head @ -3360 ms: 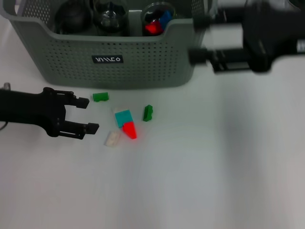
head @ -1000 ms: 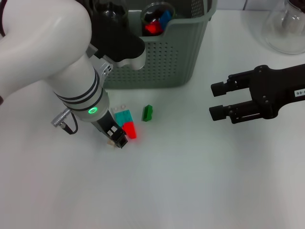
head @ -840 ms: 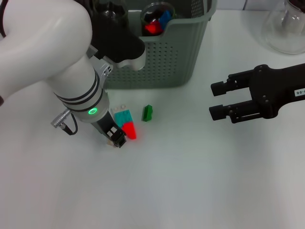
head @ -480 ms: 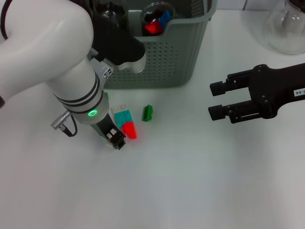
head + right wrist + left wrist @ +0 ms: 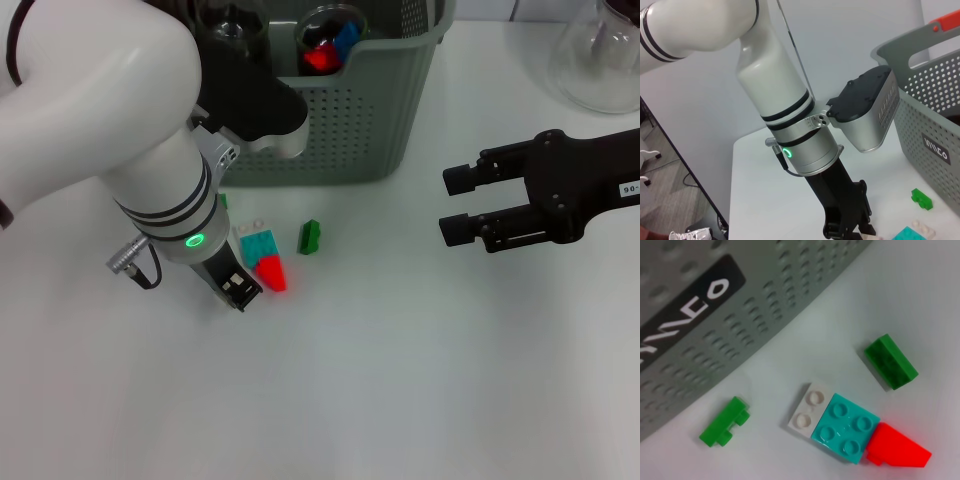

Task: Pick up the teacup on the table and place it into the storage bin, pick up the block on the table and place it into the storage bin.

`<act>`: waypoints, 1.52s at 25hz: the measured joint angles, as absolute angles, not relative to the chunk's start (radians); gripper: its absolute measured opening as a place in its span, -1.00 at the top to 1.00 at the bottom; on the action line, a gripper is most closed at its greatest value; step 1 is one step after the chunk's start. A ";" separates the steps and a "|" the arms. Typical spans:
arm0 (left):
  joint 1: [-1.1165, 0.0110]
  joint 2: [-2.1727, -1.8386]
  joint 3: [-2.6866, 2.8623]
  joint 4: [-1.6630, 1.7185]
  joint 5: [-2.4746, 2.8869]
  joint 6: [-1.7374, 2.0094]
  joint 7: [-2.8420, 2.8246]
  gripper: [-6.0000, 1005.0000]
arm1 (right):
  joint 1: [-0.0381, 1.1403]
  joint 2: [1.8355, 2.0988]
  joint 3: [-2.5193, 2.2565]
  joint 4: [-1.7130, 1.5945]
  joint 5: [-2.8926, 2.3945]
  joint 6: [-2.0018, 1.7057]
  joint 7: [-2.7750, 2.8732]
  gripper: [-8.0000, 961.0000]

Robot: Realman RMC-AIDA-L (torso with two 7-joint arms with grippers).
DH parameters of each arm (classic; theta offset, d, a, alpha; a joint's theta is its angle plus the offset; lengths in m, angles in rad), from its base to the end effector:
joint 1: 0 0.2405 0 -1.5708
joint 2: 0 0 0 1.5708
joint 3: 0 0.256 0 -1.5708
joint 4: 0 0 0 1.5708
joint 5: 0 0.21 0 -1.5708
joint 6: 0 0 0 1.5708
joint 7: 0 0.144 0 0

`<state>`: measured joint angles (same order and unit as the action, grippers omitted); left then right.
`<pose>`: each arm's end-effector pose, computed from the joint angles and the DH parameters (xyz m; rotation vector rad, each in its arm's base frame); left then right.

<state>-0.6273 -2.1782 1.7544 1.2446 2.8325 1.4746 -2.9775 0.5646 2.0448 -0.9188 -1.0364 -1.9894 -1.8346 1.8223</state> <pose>-0.1774 0.3231 -0.0808 -2.3955 -1.0062 0.8132 0.1919 0.3254 0.0361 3.0076 -0.5997 -0.5063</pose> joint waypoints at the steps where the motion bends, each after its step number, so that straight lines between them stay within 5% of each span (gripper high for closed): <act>1: -0.627 -2.178 1.755 1.247 2.836 1.476 -2.977 0.27 | 0.565 2.045 -0.919 -1.037 -1.989 -1.835 1.822 -0.48; 8: -0.595 -2.176 1.741 1.386 2.858 1.526 -2.977 0.60 | 0.565 2.043 -0.903 -1.037 -1.987 -1.844 1.822 -0.48; 12: -0.522 -2.174 1.651 1.553 2.856 1.580 -2.951 0.60 | 0.563 2.034 -0.877 -1.033 -1.989 -1.859 1.823 -0.48; 21: -0.364 -2.172 1.193 1.870 2.394 1.539 -2.688 0.60 | 0.546 1.958 -0.767 -0.948 -1.996 -1.920 1.866 -0.47; 27: -0.551 -2.155 1.047 1.645 2.220 1.355 -2.535 0.59 | 0.540 1.952 -0.712 -0.936 -1.994 -1.923 1.862 -0.47; 38: -0.968 -2.028 1.023 0.831 2.649 0.958 -2.566 0.59 | 0.563 1.966 -0.718 -0.937 -1.997 -1.911 1.867 -0.47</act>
<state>-0.9677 -2.0278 1.0233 0.8306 2.6491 0.9579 -2.5662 0.5630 1.9662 -0.7181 -0.9369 -1.9966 -1.9106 1.8670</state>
